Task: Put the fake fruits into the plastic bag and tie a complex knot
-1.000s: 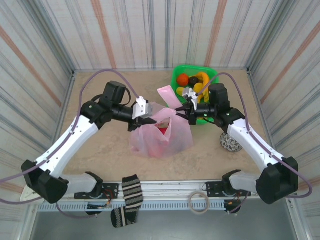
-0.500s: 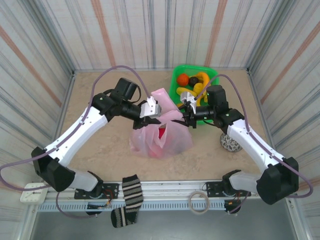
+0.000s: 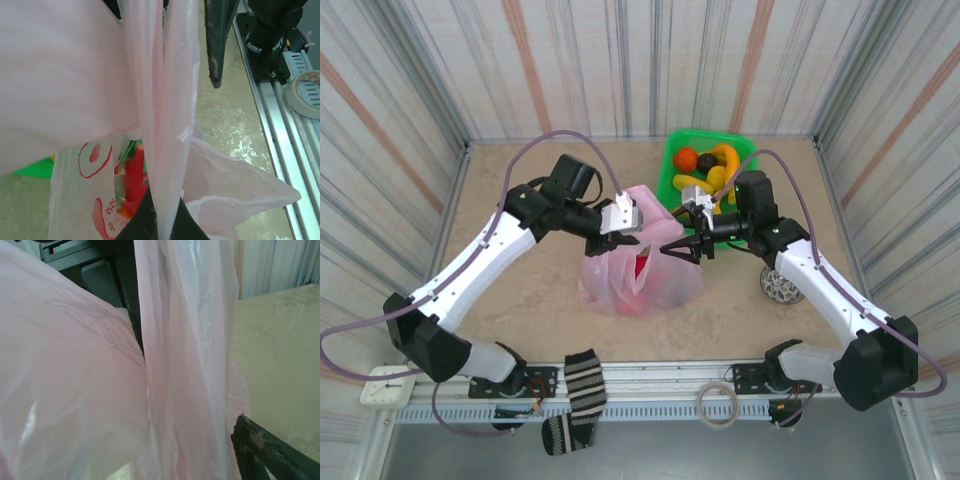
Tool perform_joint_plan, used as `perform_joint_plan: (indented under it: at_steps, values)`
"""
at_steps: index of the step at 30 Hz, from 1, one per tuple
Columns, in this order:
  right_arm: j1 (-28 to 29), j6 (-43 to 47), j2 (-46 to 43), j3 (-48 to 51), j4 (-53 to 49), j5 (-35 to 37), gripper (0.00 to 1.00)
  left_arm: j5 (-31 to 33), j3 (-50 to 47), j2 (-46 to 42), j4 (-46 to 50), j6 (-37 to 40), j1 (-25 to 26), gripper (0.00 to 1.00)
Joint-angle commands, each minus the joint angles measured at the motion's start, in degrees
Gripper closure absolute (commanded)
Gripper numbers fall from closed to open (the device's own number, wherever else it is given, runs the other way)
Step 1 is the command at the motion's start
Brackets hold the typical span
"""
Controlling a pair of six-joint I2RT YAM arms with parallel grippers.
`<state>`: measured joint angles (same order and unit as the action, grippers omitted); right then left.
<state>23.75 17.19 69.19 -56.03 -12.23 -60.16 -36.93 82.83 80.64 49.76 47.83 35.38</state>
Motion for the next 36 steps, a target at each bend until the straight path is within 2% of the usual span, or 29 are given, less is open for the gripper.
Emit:
perform_joint_plan:
  at_steps: [1,9,15,19,25,29,36]
  values:
    - [0.9,0.1,0.1,-1.2,1.0,-1.3,0.20,2.9,0.2,-2.3,2.2,1.0,0.1,1.00]
    - [2.6,-2.8,2.4,-3.2,4.8,2.0,0.18,5.0,-0.4,-4.5,2.4,0.9,-0.6,1.00]
    - [3.1,-4.1,3.3,-4.2,6.7,2.3,0.24,4.9,0.4,-3.8,2.4,0.6,-0.6,1.00]
    - [3.2,-4.3,3.0,-3.9,6.9,2.8,0.25,3.8,0.9,-2.8,2.0,0.4,-0.6,1.00]
    - [2.2,-3.9,0.9,-2.0,6.2,3.1,0.19,2.9,2.3,-1.5,2.0,-0.4,-0.5,1.00]
    - [1.3,-3.9,-0.5,-0.4,6.5,3.0,0.20,3.2,3.2,-0.5,2.1,-0.8,-0.1,1.00]
    - [1.3,-5.5,-0.8,0.7,8.8,3.1,0.28,4.0,4.8,1.0,2.3,-1.2,0.4,1.00]
